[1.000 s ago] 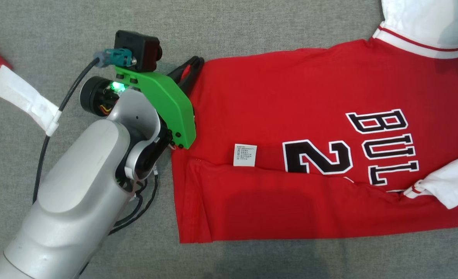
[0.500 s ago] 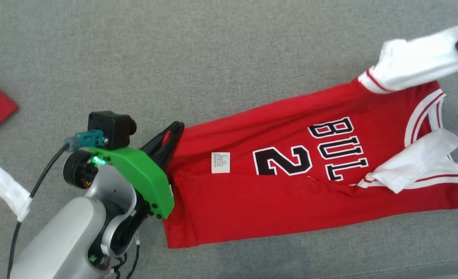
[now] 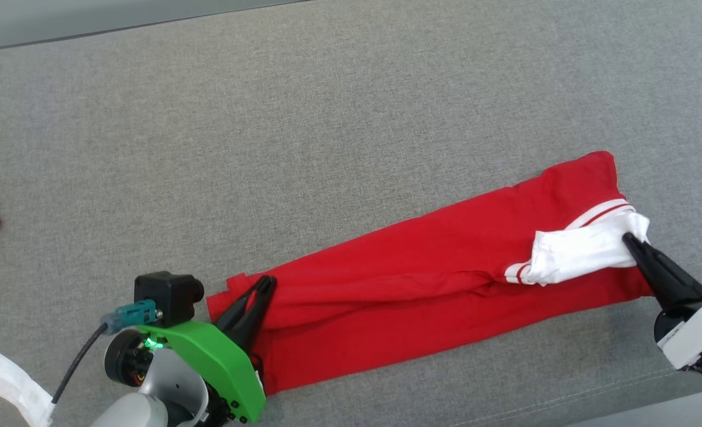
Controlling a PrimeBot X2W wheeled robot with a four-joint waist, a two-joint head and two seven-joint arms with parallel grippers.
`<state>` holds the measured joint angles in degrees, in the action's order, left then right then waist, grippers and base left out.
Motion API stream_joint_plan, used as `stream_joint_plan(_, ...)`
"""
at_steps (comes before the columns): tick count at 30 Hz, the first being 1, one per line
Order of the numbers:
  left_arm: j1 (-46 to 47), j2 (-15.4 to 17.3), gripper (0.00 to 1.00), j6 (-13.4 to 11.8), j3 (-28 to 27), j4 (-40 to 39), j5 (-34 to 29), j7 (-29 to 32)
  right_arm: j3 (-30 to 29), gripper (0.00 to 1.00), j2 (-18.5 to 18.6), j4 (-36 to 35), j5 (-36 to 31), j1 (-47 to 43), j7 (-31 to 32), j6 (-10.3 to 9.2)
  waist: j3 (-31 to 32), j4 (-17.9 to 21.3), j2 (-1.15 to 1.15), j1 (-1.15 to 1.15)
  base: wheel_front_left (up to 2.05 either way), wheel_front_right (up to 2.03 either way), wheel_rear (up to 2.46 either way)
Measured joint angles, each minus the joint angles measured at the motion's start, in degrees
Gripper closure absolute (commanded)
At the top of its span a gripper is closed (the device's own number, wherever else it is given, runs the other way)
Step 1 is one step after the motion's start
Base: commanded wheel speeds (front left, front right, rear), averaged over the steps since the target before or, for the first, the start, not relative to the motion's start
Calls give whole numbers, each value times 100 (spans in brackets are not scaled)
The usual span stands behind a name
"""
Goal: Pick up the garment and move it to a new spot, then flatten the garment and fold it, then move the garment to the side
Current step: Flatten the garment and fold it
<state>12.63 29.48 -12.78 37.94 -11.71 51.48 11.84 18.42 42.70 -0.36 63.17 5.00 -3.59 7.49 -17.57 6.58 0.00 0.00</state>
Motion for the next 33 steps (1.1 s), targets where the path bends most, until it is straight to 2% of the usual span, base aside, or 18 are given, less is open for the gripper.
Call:
stream_joint_plan(3,-120,-73,100,-1,32,151,-1,-108,135,100,-158,187,-200,10,-5,0,65,35,0,0,0,0,0)
stream_joint_plan(4,-159,-114,100,-30,31,192,0,-142,162,73,-196,280,-297,25,-12,-1,82,39,0,0,0,0,0)
stream_joint_plan(5,-194,-127,81,-38,65,238,-2,-146,193,33,-229,361,-375,51,-18,-1,101,39,0,0,0,0,0)
stream_joint_plan(6,-233,-126,58,-55,105,288,-12,-153,224,0,-253,431,-445,80,-44,0,119,36,0,0,0,0,0)
stream_joint_plan(7,-273,-127,15,-58,130,315,-27,-181,244,0,-267,495,-503,110,-57,0,136,28,0,0,0,0,0)
stream_joint_plan(8,-318,-141,0,-85,135,360,-58,-241,247,0,-277,557,-559,138,-76,0,155,20,0,0,0,0,0)
stream_joint_plan(13,-608,-190,0,-196,244,571,-250,-568,118,0,-243,680,-697,138,-167,0,316,-28,0,0,0,0,0)
stream_joint_plan(17,-833,-276,0,-414,-18,541,-523,-1426,-335,0,-132,657,-757,65,-158,0,458,-69,0,0,0,0,0)
stream_joint_plan(19,-887,-275,0,-465,-65,560,-759,-1825,-472,0,-55,728,-894,66,42,-1,472,-94,0,0,0,0,0)
stream_joint_plan(23,-946,-391,0,-541,-89,781,-1117,-2406,-565,0,-162,1005,-1166,275,570,-1,379,-146,0,0,0,0,0)
stream_joint_plan(29,-801,-788,0,-447,-191,1248,-1405,-2654,-367,0,-508,1791,-1485,994,1158,0,183,-288,0,0,0,0,0)
stream_joint_plan(33,-711,-1047,0,-331,-470,1445,-1673,-2679,-100,0,-748,2359,-1593,1322,1403,0,82,-443,0,0,0,0,0)
